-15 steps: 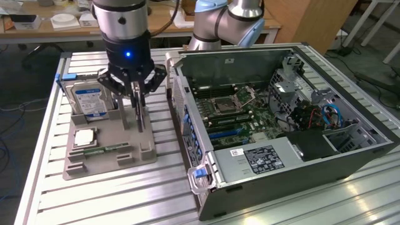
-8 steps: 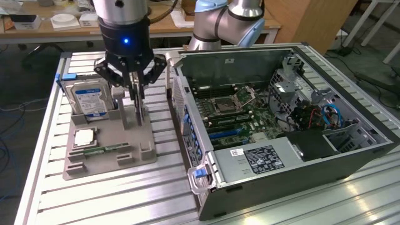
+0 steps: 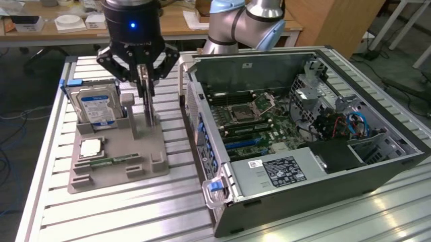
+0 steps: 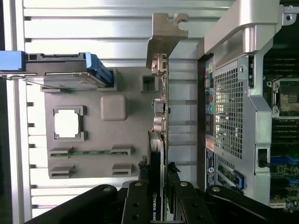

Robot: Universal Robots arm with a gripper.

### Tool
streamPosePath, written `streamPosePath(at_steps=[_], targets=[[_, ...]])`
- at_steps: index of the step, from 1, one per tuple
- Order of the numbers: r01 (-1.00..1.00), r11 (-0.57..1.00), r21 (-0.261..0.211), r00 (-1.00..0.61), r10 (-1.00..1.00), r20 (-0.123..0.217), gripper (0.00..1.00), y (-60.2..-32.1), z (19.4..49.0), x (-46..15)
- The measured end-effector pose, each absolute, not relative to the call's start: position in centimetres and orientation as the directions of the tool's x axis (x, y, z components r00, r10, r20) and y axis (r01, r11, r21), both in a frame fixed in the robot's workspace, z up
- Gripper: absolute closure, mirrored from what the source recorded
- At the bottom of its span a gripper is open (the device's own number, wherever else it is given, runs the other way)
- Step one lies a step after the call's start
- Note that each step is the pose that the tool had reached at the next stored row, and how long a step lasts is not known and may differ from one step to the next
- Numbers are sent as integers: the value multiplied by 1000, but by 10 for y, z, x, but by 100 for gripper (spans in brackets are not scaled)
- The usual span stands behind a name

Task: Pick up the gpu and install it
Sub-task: 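Pick up the gpu and move the gpu toward the slot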

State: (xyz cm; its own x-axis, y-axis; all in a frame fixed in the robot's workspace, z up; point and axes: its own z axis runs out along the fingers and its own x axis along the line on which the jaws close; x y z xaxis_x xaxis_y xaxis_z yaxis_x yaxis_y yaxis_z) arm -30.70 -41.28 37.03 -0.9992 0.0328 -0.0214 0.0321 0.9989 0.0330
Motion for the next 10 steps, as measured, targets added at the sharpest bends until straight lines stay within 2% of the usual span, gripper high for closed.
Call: streamPosePath(at_steps=[10], targets=[[32, 999, 33, -999, 33, -21, 74, -413, 397, -307]])
